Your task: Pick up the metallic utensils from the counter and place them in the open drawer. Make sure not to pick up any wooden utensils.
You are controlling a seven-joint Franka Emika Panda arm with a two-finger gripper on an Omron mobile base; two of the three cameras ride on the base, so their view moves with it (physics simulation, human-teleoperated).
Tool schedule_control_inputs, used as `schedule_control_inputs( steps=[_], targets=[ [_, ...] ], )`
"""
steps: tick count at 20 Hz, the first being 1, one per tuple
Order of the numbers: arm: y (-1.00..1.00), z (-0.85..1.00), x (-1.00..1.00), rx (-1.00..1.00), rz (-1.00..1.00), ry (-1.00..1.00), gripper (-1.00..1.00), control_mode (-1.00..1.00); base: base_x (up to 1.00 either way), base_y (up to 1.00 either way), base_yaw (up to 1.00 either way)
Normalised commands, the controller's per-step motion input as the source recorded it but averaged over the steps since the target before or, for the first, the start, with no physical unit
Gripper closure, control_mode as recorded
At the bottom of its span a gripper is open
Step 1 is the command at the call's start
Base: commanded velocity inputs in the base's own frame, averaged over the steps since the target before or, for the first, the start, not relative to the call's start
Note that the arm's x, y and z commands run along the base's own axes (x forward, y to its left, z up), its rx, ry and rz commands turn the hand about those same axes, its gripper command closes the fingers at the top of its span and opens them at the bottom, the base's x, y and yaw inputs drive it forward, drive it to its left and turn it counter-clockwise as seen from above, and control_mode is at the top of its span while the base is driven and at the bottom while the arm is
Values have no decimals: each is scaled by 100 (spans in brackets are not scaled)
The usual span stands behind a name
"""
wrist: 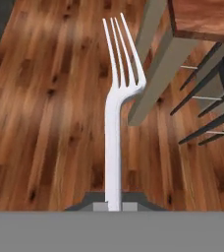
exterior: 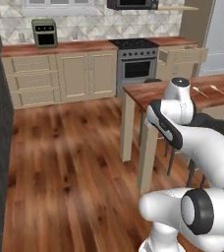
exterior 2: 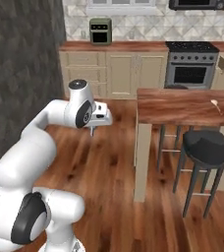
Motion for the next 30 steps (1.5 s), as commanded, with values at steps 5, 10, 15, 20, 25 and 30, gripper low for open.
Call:
schedule_control_inputs(
  steps=[5,10,15,20,25,30],
  targets=[
    [0,0,0,0,0,0,100,100,96,100,-34],
    [0,0,0,0,0,0,100,100,100,100,-32],
    [0,0,0,0,0,0,100,100,100,100,-31],
    [0,0,0,0,0,0,100,100,100,100,-45],
    [0,0,0,0,0,0,100,100,100,99,-47],
    [0,0,0,0,0,0,100,100,100,99,-48]
  ],
)
